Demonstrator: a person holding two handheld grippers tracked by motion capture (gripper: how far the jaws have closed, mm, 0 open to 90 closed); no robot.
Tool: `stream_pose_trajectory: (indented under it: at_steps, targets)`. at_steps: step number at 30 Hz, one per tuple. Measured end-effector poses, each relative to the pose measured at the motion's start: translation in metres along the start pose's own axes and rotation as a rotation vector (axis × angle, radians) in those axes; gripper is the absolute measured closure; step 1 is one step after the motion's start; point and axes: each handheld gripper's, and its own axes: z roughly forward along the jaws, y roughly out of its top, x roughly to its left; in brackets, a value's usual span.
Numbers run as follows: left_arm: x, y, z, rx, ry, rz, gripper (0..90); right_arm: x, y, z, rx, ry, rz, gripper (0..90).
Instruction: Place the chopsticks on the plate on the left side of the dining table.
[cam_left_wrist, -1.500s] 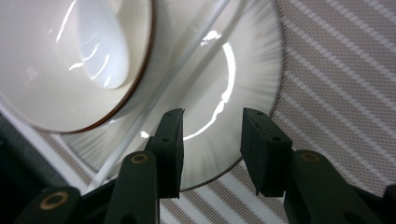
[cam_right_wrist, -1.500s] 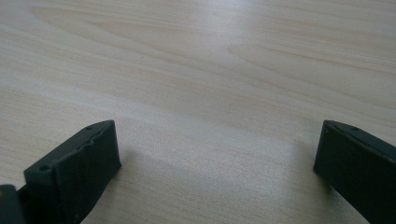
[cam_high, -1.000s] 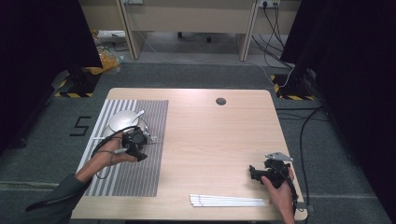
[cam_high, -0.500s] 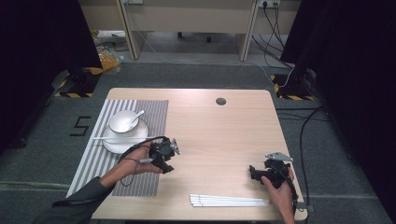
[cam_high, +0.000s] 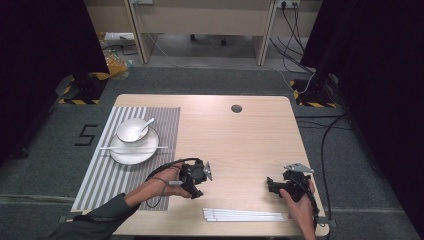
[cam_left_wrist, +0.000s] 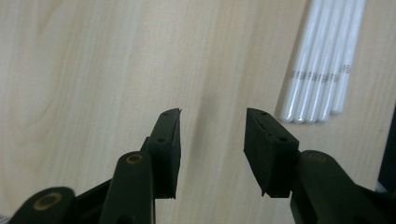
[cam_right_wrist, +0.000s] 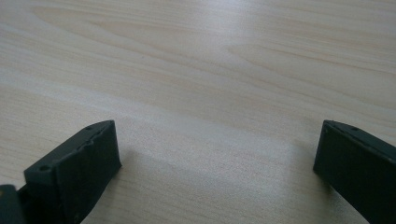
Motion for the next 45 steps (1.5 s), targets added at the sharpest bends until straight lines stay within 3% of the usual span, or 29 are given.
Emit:
stream_pose_trajectory:
  at_steps: [14,29,38,45]
  targets:
    - [-0.023,0.016,0.019,0.03,-0.061,0.077,56.2,0.0,0.0,0.0,0.0,0.0,0.0,0.4]
    - [-0.03,0.026,0.032,0.064,-0.078,0.112,58.2,0.0,0.0,0.0,0.0,0.001,-0.001,0.4]
    - [-0.029,0.031,0.04,0.084,-0.079,0.151,71.4,0.0,0.0,0.0,0.0,0.001,-0.001,0.3]
    - [-0.029,0.03,0.039,0.089,-0.077,0.156,80.9,0.0,0.0,0.0,0.001,0.002,-0.001,0.4]
